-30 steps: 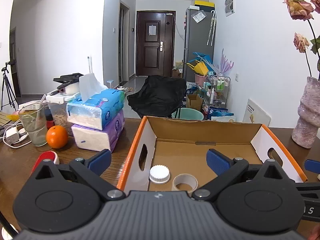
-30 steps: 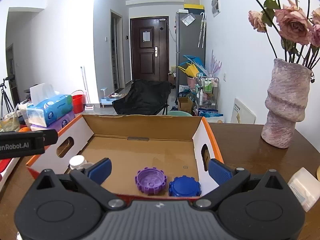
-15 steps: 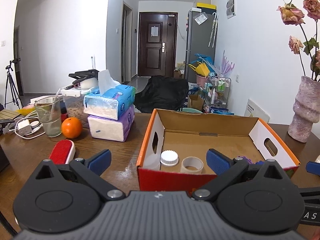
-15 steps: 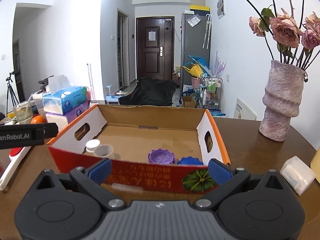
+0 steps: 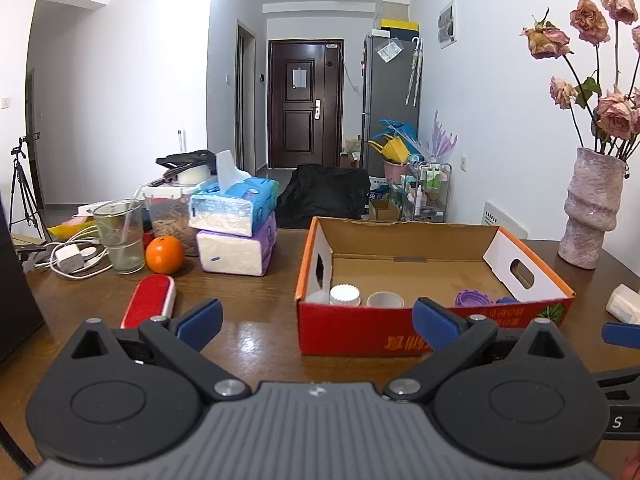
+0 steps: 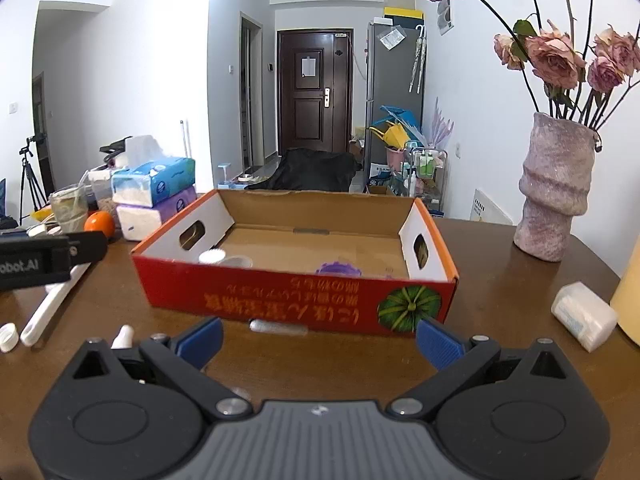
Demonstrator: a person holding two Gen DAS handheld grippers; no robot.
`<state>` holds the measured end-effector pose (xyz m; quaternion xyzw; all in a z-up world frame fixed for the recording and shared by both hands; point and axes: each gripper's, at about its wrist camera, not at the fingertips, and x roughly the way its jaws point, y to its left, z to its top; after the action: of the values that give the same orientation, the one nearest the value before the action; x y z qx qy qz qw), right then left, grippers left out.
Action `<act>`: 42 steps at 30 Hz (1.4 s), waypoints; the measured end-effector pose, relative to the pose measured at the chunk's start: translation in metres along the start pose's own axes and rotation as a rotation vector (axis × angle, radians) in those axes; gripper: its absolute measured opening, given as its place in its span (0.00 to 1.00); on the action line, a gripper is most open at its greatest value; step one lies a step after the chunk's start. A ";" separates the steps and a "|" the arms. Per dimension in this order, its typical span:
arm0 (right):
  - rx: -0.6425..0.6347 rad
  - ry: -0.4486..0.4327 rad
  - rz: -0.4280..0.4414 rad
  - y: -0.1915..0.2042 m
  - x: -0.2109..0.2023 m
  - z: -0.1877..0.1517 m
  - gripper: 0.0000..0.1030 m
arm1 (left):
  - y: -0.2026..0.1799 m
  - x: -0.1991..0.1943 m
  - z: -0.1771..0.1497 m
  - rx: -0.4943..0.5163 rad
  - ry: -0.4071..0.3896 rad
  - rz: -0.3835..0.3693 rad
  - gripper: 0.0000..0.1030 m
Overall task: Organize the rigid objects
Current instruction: 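Withdraw both open tools from the box toward the items on the table, then grasp the green spray bottle with the right tool while the left tool grasps the white cap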
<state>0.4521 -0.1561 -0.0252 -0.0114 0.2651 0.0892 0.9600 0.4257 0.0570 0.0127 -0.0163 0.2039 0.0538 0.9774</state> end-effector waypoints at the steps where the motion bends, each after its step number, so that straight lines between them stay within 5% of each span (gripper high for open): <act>1: 0.005 0.004 0.001 0.001 -0.002 -0.003 1.00 | 0.002 -0.004 -0.002 0.000 0.000 0.001 1.00; 26: 0.007 0.142 0.012 0.041 -0.017 -0.067 0.98 | 0.052 -0.047 -0.059 0.003 0.068 -0.008 1.00; 32: 0.045 0.180 0.020 0.046 -0.007 -0.070 0.76 | 0.061 -0.046 -0.062 -0.002 0.089 -0.017 1.00; 39: 0.058 0.184 0.032 0.049 -0.002 -0.070 0.33 | 0.071 -0.041 -0.064 -0.014 0.107 -0.005 1.00; 42: 0.064 0.174 0.038 0.046 -0.002 -0.070 0.29 | 0.078 -0.037 -0.063 -0.022 0.111 0.012 1.00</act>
<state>0.4066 -0.1161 -0.0835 0.0164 0.3506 0.0974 0.9313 0.3579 0.1272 -0.0311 -0.0289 0.2571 0.0608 0.9640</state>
